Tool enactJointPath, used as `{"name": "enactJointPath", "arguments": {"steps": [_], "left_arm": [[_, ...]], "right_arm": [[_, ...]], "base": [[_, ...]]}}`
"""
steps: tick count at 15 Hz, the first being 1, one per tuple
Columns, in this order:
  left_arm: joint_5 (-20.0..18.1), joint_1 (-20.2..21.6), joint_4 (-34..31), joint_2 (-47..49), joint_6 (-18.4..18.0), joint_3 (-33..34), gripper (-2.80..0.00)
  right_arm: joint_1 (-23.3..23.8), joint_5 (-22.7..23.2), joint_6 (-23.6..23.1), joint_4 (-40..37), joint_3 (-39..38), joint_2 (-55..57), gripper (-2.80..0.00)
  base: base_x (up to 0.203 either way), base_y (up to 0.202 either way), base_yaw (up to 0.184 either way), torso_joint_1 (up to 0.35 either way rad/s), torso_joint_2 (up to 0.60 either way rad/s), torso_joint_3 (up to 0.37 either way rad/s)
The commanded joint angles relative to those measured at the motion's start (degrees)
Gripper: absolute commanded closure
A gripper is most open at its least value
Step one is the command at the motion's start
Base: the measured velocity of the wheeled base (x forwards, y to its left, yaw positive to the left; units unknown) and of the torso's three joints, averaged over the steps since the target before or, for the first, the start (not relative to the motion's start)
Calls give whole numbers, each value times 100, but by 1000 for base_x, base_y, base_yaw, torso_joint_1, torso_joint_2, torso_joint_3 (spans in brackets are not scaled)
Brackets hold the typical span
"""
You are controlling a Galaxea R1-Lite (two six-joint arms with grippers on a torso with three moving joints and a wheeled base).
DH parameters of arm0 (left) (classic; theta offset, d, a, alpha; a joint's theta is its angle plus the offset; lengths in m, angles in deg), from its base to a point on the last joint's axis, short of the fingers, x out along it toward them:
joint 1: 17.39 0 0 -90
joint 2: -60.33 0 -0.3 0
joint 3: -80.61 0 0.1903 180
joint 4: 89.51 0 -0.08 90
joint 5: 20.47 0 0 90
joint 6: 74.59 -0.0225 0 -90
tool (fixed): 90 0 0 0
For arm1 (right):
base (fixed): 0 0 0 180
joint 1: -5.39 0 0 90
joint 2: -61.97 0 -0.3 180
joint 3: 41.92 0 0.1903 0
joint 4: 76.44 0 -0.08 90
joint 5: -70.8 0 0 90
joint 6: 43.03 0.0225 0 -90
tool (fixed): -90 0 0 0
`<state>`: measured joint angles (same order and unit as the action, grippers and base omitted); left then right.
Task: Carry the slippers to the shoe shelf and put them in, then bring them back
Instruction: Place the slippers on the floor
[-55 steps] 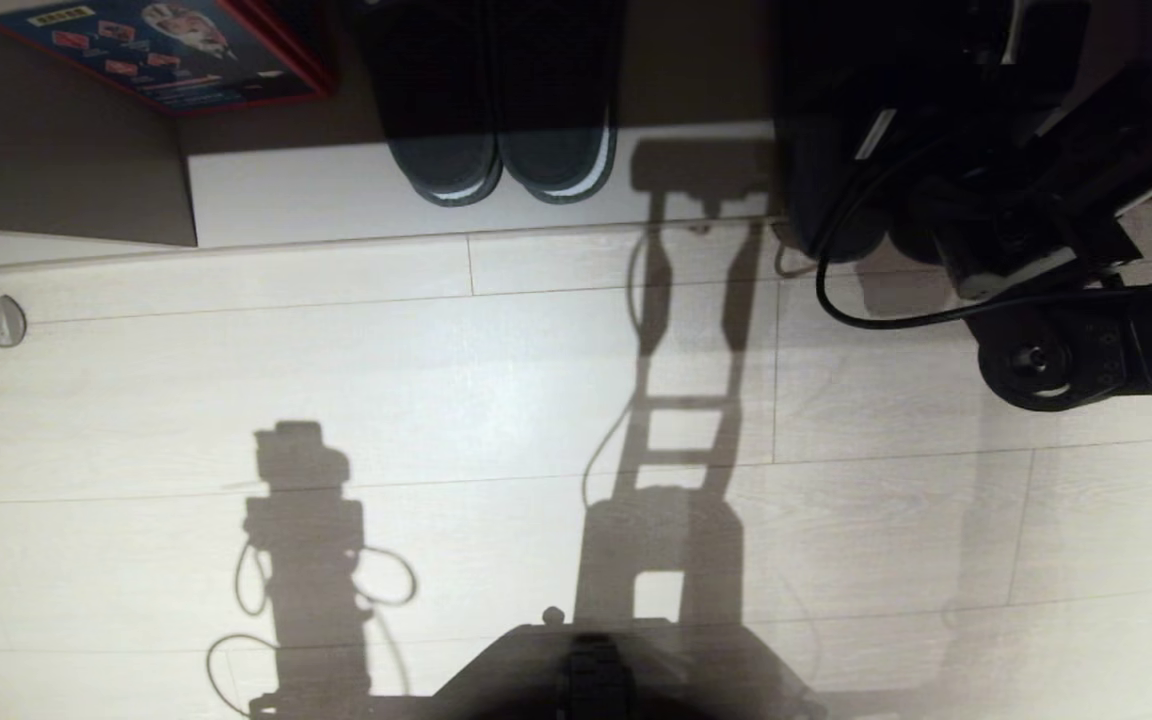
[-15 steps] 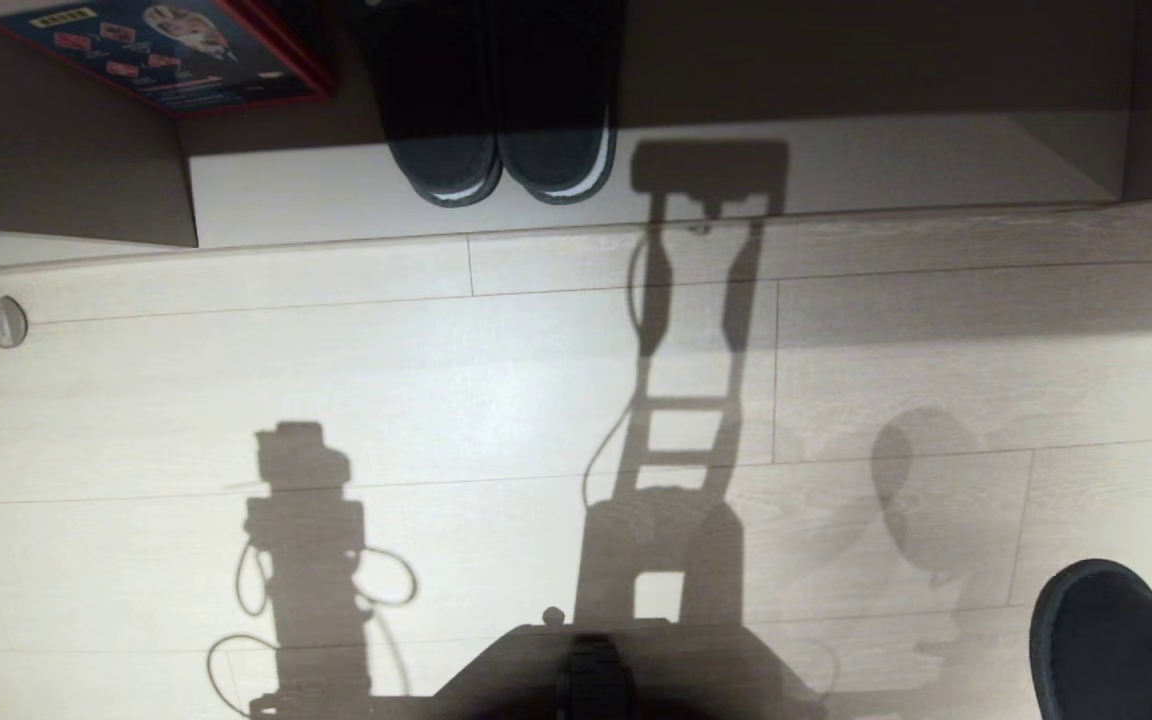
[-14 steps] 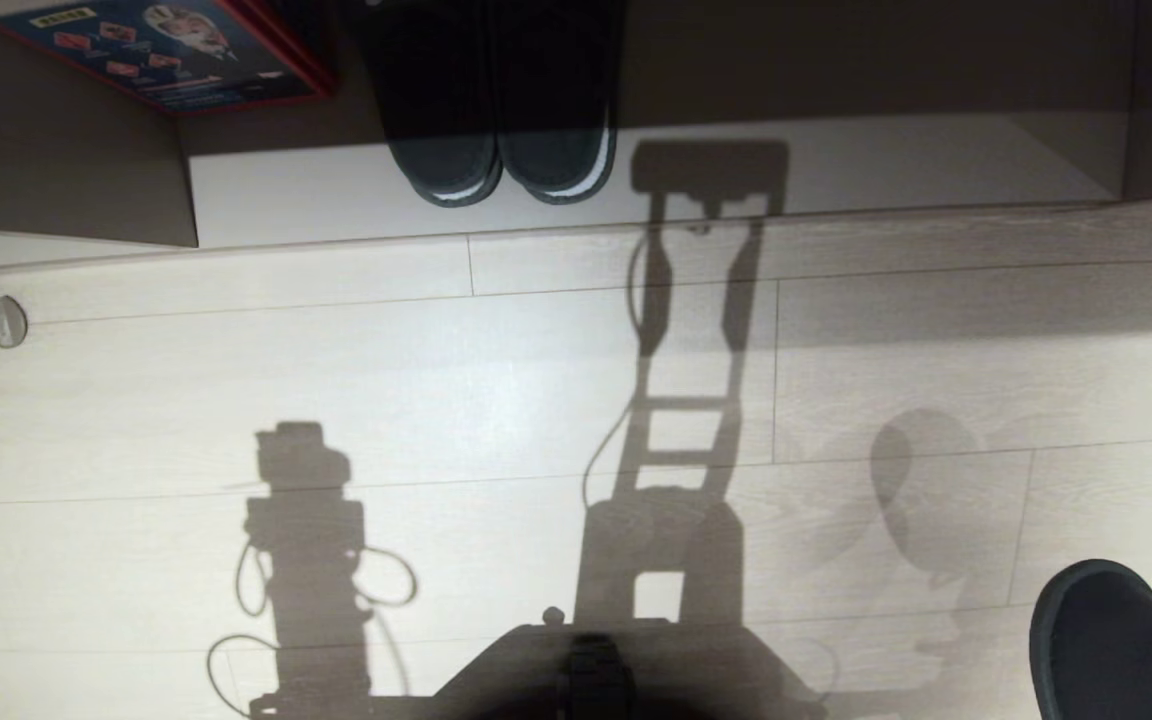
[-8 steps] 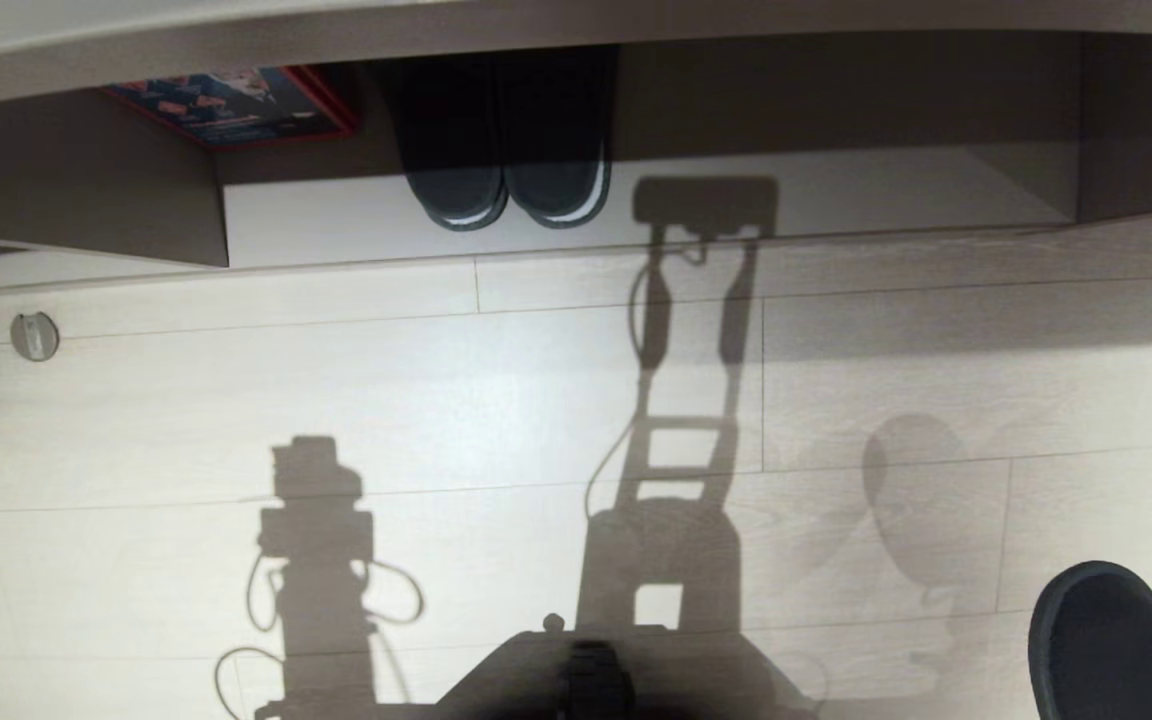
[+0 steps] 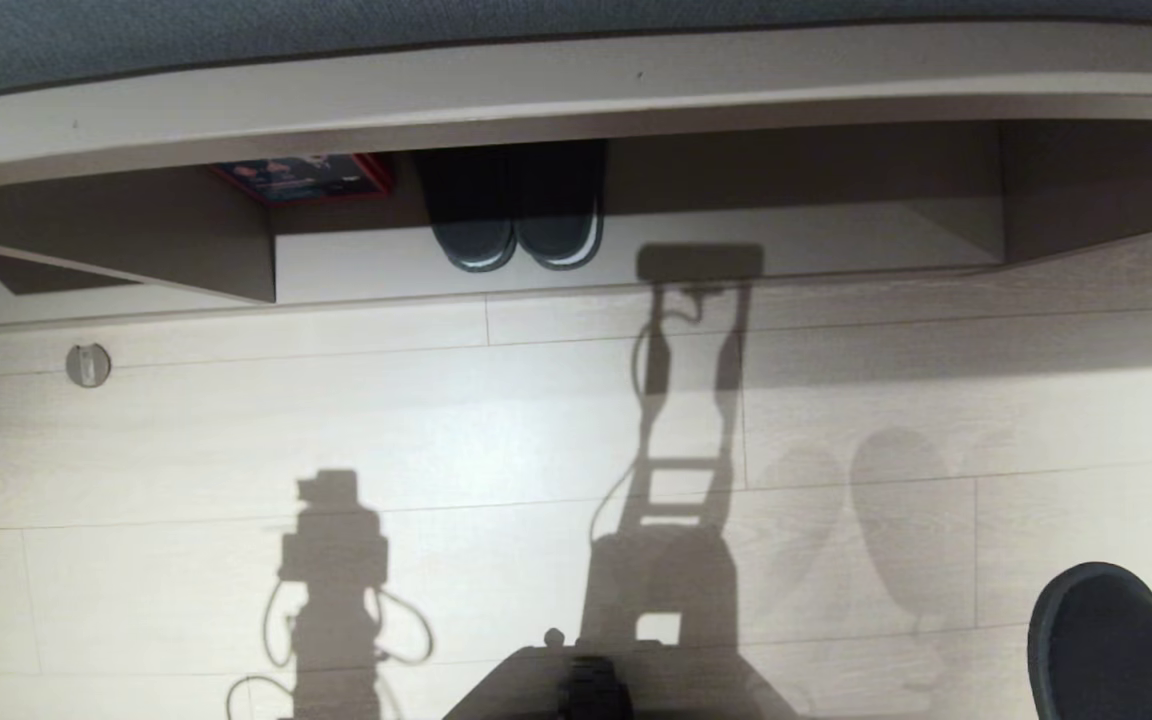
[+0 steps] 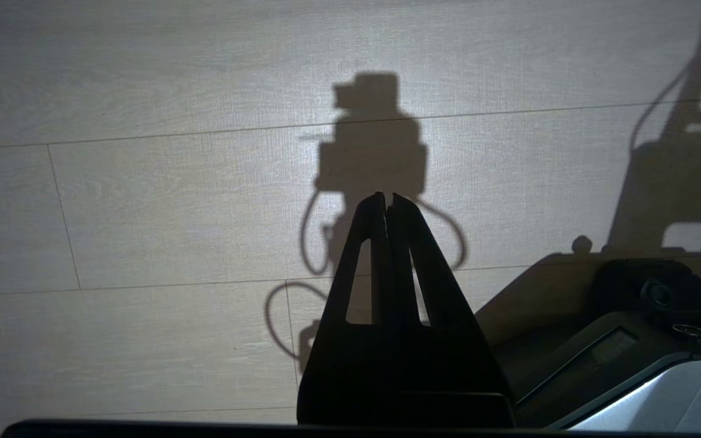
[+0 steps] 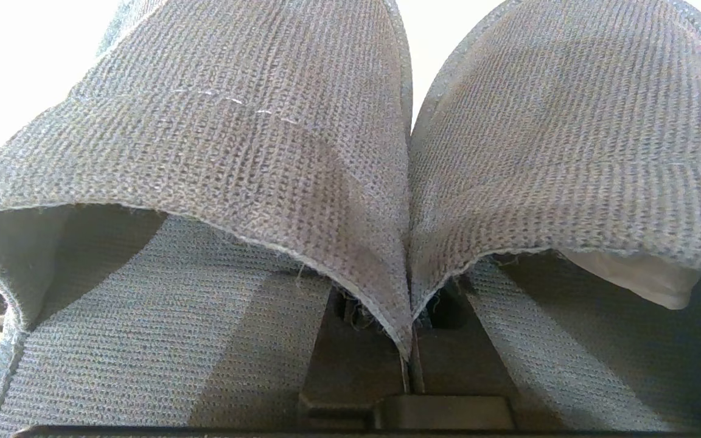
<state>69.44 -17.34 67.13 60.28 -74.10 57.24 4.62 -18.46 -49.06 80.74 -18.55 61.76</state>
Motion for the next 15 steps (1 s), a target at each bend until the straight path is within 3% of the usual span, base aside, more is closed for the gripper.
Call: {"name": "enactJointPath", "arguments": {"steps": [1, 15], "left_arm": [[1, 3, 0, 5, 4, 0, 0], [19, 1, 0, 5, 57, 0, 0]], "right_arm": [[-2, 5, -12, 7, 0, 30, 0], [-2, -4, 50, -11, 0, 30, 0]], "base": [[0, 0, 0, 2, 7, 195], [0, 0, 0, 3, 1, 202]]}}
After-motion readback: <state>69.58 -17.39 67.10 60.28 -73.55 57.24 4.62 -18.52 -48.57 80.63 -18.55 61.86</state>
